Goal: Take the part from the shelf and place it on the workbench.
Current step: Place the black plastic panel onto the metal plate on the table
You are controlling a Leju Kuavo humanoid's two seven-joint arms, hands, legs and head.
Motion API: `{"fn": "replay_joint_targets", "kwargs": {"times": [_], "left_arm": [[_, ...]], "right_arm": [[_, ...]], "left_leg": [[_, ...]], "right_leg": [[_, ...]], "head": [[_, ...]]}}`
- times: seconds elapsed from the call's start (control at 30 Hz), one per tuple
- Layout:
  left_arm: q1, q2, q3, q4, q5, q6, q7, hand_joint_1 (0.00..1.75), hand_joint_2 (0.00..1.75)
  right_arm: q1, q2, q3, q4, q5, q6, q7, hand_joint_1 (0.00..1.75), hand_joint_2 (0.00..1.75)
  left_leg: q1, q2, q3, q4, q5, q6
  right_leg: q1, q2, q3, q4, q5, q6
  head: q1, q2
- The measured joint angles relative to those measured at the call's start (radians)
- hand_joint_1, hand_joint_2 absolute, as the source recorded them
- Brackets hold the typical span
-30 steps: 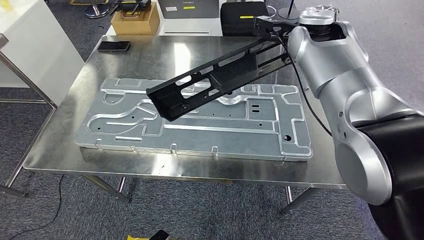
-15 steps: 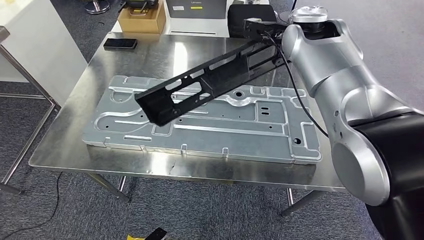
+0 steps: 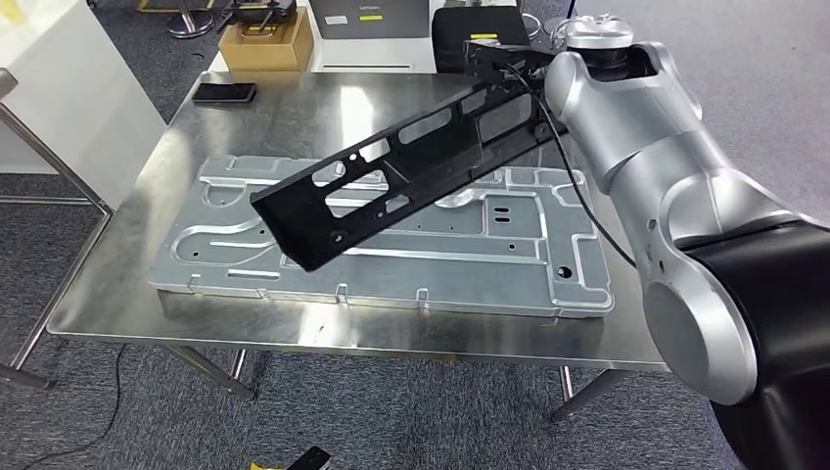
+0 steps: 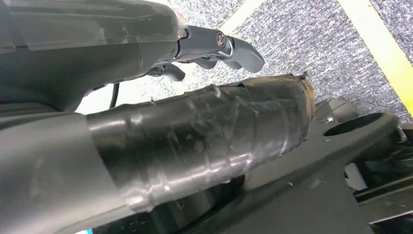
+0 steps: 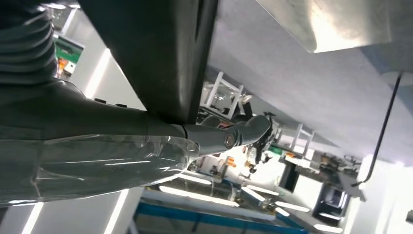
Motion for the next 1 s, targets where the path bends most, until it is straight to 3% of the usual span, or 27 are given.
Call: {"fn": "replay_joint_targets", "kwargs": {"times": [0.07, 0.1, 0.23, 0.3, 0.37, 0.4, 0.43, 0.47, 0.57, 0.63, 0.7, 0.77, 0.8, 0.9, 0.93, 0.97, 1.0], "left_arm": [[0.000, 0.000, 0.000, 0.000, 0.001, 0.000, -0.002, 0.00, 0.00], [-0.001, 0.000, 0.000, 0.000, 0.001, -0.001, -0.002, 0.00, 0.00], [-0.001, 0.000, 0.001, 0.000, 0.001, -0.006, -0.001, 0.00, 0.00], [-0.003, 0.000, 0.001, 0.000, 0.001, -0.007, -0.001, 0.00, 0.00], [-0.004, 0.000, 0.001, 0.000, 0.001, -0.008, -0.001, 0.00, 0.00], [-0.004, 0.000, 0.001, 0.000, 0.001, -0.008, -0.001, 0.00, 0.00], [-0.004, 0.000, 0.001, 0.000, 0.001, -0.008, -0.001, 0.00, 0.00], [-0.004, 0.000, 0.001, 0.000, 0.001, -0.009, -0.001, 0.00, 0.00], [-0.006, -0.001, 0.001, 0.000, 0.001, -0.010, -0.001, 0.00, 0.00], [-0.007, -0.002, 0.001, 0.000, 0.001, -0.010, -0.001, 0.00, 0.00], [-0.009, -0.003, 0.001, 0.000, 0.001, -0.010, -0.001, 0.00, 0.00], [-0.010, -0.002, 0.001, 0.000, 0.001, -0.011, -0.001, 0.00, 0.00], [-0.010, -0.002, 0.001, 0.000, 0.001, -0.011, -0.001, 0.00, 0.00], [-0.010, -0.002, 0.001, 0.000, 0.001, -0.012, -0.001, 0.00, 0.00], [-0.010, -0.002, 0.001, 0.000, 0.002, -0.012, -0.001, 0.00, 0.00], [-0.010, -0.002, 0.001, 0.000, 0.002, -0.012, -0.001, 0.00, 0.00], [-0.010, -0.002, 0.001, 0.000, 0.002, -0.012, -0.001, 0.00, 0.00]], "right_arm": [[-0.005, 0.000, 0.000, -0.002, 0.011, -0.018, 0.011, 0.00, 0.00], [-0.007, -0.001, 0.000, -0.002, 0.012, -0.013, 0.011, 0.00, 0.00], [-0.010, 0.000, 0.000, 0.004, 0.006, 0.063, 0.001, 0.00, 0.00], [-0.009, 0.000, 0.000, 0.004, 0.013, 0.027, 0.012, 0.00, 0.00], [-0.012, 0.000, -0.002, 0.005, 0.016, 0.038, 0.008, 0.00, 0.00], [-0.012, -0.001, -0.003, 0.009, 0.019, 0.068, 0.003, 0.00, 0.00], [-0.011, -0.002, -0.002, 0.013, 0.023, 0.097, 0.001, 0.00, 0.00], [-0.008, -0.002, -0.001, 0.016, 0.024, 0.115, 0.002, 0.00, 0.00], [-0.009, 0.000, 0.001, 0.017, 0.027, 0.137, 0.008, 0.00, 0.00], [-0.011, 0.001, 0.004, 0.016, 0.048, 0.132, 0.018, 0.00, 0.00], [-0.012, 0.001, 0.017, 0.017, 0.074, 0.137, 0.026, 0.00, 0.00], [-0.013, -0.001, 0.030, 0.017, 0.087, 0.150, 0.031, 0.00, 0.00], [-0.013, -0.002, 0.035, 0.017, 0.096, 0.153, 0.035, 0.00, 0.00], [-0.013, -0.003, 0.069, 0.019, 0.138, 0.164, 0.044, 0.00, 0.00], [-0.013, -0.003, 0.082, 0.021, 0.140, 0.176, 0.045, 0.00, 0.00], [-0.013, -0.004, 0.090, 0.023, 0.141, 0.194, 0.046, 0.00, 0.00], [-0.013, -0.004, 0.095, 0.025, 0.147, 0.215, 0.048, 0.00, 0.00]], "left_leg": [[-0.002, -0.001, 0.064, -0.141, 0.057, 0.006], [-0.003, -0.001, 0.085, -0.185, 0.069, 0.011], [-0.003, -0.001, 0.096, -0.211, 0.073, 0.035], [-0.001, 0.001, 0.097, -0.218, 0.079, 0.047], [-0.003, 0.001, 0.095, -0.218, 0.080, 0.054], [-0.004, 0.001, 0.095, -0.218, 0.080, 0.055], [-0.005, 0.000, 0.095, -0.217, 0.080, 0.056], [-0.006, -0.001, 0.095, -0.216, 0.080, 0.056], [-0.012, -0.002, 0.094, -0.213, 0.078, 0.053], [-0.014, -0.001, 0.090, -0.212, 0.079, 0.047], [-0.015, -0.001, 0.088, -0.214, 0.081, 0.037], [-0.015, -0.001, 0.080, -0.193, 0.063, 0.027], [-0.013, -0.001, 0.065, -0.157, 0.039, 0.022], [-0.004, 0.000, -0.015, 0.027, -0.046, 0.009], [-0.002, 0.000, -0.031, 0.062, -0.051, 0.006], [0.000, 0.000, -0.030, 0.058, -0.036, 0.004], [0.002, 0.000, -0.010, 0.016, -0.006, 0.003]], "right_leg": [[0.003, 0.001, 0.000, 0.003, -0.003, 0.007], [0.004, 0.001, -0.001, 0.004, -0.004, 0.012], [0.006, 0.002, -0.007, 0.010, -0.009, 0.031], [0.004, 0.002, -0.036, 0.076, -0.053, 0.039], [0.003, 0.001, -0.092, 0.204, -0.115, 0.043], [0.003, 0.001, -0.116, 0.256, -0.131, 0.044], [0.003, 0.001, -0.127, 0.279, -0.130, 0.043], [0.003, 0.001, -0.120, 0.262, -0.111, 0.040], [0.011, 0.000, -0.030, 0.075, -0.024, 0.021], [0.017, -0.001, 0.001, 0.008, -0.010, 0.012], [0.017, 0.000, 0.003, 0.000, -0.007, 0.009], [0.010, -0.003, 0.008, -0.011, -0.001, 0.002], [0.006, -0.004, 0.010, -0.015, 0.002, -0.002], [0.005, -0.005, 0.010, -0.016, 0.004, -0.005], [0.005, -0.004, 0.010, -0.015, 0.003, -0.005], [0.004, -0.004, 0.010, -0.013, 0.002, -0.004], [0.003, -0.003, 0.011, -0.010, 0.001, -0.002]], "head": [[0.000, 0.000], [0.001, 0.000], [0.001, 0.000], [0.001, 0.000], [0.001, 0.000], [0.001, 0.000], [0.001, 0.000], [0.001, 0.000], [0.001, 0.000], [0.001, 0.000], [0.001, 0.000], [0.000, 0.000], [0.000, 0.000], [-0.001, 0.000], [0.000, 0.000], [-0.001, 0.000], [-0.001, 0.000]]}}
